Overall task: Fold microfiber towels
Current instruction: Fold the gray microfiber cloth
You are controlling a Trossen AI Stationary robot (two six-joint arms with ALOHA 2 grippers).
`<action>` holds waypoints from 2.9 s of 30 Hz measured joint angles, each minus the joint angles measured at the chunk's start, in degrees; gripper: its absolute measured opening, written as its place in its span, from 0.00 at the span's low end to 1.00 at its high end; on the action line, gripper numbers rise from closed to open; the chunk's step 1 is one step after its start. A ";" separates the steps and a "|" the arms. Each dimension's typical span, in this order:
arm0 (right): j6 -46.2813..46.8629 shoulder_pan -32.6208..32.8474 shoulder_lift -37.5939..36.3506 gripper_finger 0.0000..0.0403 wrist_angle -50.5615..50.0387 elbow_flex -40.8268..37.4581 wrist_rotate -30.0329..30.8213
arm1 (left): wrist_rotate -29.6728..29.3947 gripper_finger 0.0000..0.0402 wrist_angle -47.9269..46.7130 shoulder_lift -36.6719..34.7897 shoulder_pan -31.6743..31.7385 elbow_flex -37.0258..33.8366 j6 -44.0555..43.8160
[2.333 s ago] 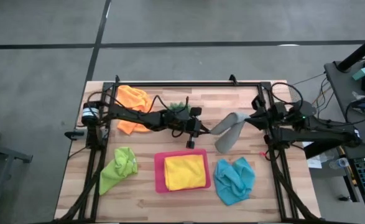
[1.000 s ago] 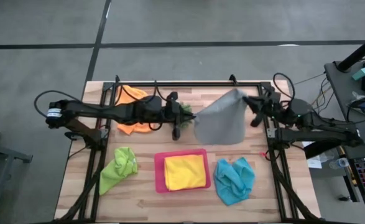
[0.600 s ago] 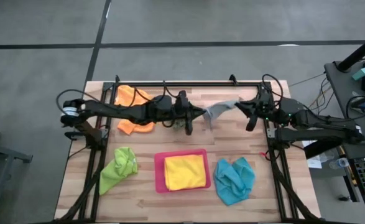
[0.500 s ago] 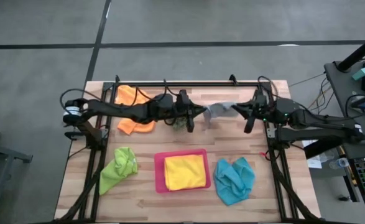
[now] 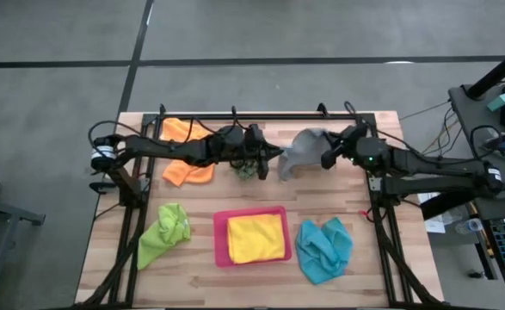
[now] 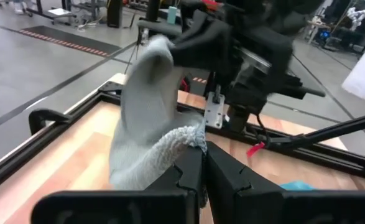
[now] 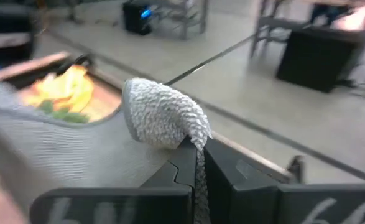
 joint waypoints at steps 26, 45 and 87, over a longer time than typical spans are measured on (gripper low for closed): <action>4.18 -9.45 7.35 0.02 -6.45 1.47 -5.85 | 10.19 0.00 -13.22 -0.37 2.63 0.11 5.25; 1.86 -21.37 12.08 0.02 0.73 -0.76 -27.26 | 2.29 0.00 -17.45 0.63 7.46 0.29 -10.20; 29.21 -19.39 20.65 0.02 61.48 -14.01 -57.69 | -1.36 0.00 4.45 1.91 3.73 0.11 -11.32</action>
